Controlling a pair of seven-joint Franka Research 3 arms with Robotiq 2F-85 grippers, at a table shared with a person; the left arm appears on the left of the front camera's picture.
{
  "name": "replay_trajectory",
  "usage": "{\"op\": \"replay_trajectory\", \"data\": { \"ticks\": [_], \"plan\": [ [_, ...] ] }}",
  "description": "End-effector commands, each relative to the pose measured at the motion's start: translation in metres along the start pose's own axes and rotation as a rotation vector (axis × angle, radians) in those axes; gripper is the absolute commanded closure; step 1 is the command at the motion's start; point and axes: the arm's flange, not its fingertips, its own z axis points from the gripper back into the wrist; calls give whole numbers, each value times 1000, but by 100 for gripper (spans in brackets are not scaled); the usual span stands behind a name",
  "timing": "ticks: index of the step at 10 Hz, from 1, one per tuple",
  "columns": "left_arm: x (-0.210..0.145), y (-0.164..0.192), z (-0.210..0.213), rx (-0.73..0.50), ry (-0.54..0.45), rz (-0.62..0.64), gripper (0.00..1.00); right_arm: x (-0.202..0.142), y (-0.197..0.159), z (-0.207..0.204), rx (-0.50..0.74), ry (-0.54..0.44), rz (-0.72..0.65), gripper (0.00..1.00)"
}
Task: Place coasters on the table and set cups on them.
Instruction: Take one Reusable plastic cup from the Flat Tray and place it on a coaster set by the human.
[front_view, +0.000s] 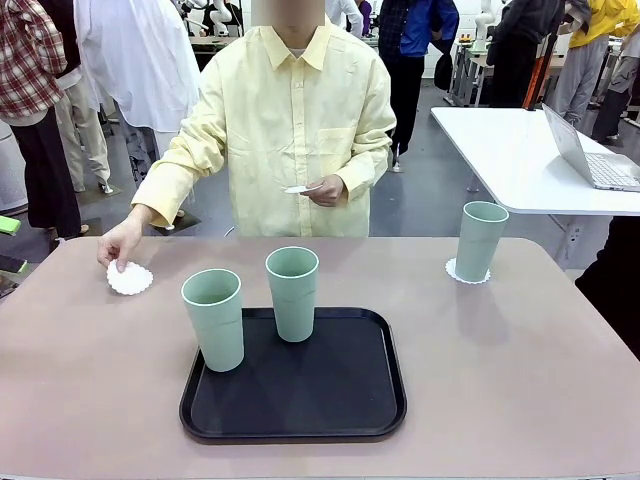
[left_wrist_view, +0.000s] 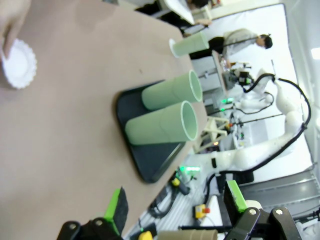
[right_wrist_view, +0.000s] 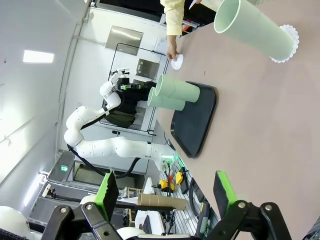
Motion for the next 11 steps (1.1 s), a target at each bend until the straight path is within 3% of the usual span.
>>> {"op": "replay_trajectory", "data": {
  "ticks": [1, 11],
  "plan": [
    [1, 0, 1, -16, -12, -18, 0, -1, -1, 0, 2, -1, -5, 0],
    [1, 0, 1, -16, -12, -18, 0, -1, -1, 0, 2, -1, -5, 0]
  ]
}}
